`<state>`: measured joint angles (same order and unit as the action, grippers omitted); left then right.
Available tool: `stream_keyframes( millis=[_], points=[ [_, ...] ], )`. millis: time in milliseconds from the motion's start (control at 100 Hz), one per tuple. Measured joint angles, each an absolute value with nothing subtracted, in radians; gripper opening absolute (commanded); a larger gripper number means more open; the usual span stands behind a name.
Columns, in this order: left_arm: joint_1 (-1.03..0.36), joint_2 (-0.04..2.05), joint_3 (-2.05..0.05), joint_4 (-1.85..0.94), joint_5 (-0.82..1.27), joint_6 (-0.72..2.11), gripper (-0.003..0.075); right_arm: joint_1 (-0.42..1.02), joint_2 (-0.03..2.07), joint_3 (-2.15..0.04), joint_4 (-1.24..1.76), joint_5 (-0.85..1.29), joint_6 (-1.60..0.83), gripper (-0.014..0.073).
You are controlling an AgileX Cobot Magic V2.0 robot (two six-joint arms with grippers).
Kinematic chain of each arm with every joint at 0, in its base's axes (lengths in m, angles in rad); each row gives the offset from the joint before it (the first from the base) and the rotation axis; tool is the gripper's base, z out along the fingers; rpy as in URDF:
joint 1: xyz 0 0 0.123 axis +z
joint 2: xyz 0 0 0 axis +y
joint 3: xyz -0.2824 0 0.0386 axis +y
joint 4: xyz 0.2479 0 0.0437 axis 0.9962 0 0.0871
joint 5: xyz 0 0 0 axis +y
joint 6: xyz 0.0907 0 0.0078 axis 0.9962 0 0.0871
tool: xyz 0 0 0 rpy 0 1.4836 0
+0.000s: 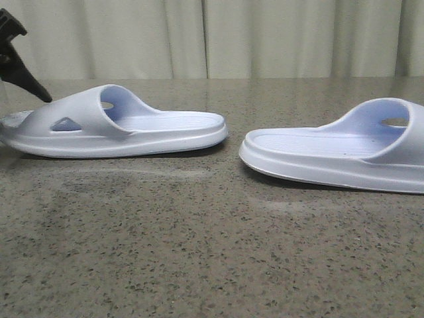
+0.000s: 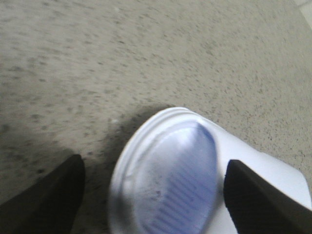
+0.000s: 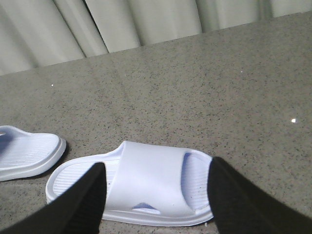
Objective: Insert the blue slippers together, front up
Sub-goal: 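Grasp the slipper heel with the left gripper and lift it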
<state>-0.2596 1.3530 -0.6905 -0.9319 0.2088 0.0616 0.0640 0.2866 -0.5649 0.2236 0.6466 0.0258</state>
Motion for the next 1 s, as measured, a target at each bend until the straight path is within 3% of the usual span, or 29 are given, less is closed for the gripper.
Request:
stream_keyframes(
  millis=[100, 190, 490, 1000],
  points=[
    [-0.273, 1.378, -0.708, -0.939, 0.197, 0.062, 0.0504, 0.064, 0.287, -0.565, 0.224, 0.647, 0.026, 0.0386],
    [-0.273, 1.394, -0.712, -0.948, 0.193, 0.062, 0.0432, 0.064, 0.287, -0.565, 0.224, 0.647, 0.026, 0.0386],
    [-0.273, 1.420, -0.713, -0.956, 0.180, 0.062, 0.0016, 0.064, 0.287, -0.565, 0.224, 0.646, 0.026, 0.0386],
    [-0.275, 1.354, -0.705, -0.934, 0.211, 0.062, 0.0020, 0.064, 0.287, -0.565, 0.224, 0.642, 0.026, 0.0386]
  ],
)
